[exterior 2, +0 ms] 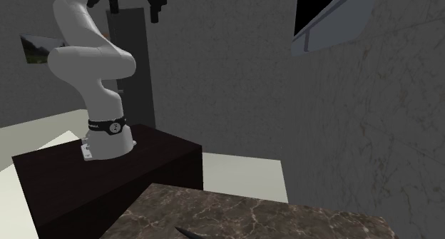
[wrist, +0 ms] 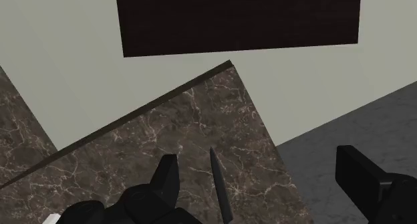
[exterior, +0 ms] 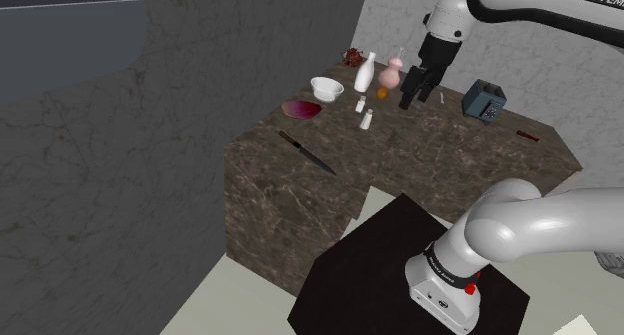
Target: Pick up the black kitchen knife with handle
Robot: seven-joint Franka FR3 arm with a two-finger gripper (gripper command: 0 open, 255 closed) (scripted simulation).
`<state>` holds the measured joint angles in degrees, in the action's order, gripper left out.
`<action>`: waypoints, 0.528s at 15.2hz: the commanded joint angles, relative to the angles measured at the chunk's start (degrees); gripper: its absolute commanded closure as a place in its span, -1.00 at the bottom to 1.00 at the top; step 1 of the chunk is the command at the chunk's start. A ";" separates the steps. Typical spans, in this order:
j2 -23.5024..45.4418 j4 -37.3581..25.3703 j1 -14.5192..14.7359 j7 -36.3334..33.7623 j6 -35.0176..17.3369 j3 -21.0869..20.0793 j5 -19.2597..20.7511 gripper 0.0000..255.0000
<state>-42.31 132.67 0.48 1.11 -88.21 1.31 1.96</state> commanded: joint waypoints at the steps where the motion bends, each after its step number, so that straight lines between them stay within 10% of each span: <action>1: 0.00 0.00 0.00 0.00 0.00 0.00 0.00 -1.00; 8: 10.96 2.30 0.24 2.68 -12.36 2.07 0.21 -1.00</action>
<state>-33.11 134.42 0.80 3.13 -98.30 2.87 2.02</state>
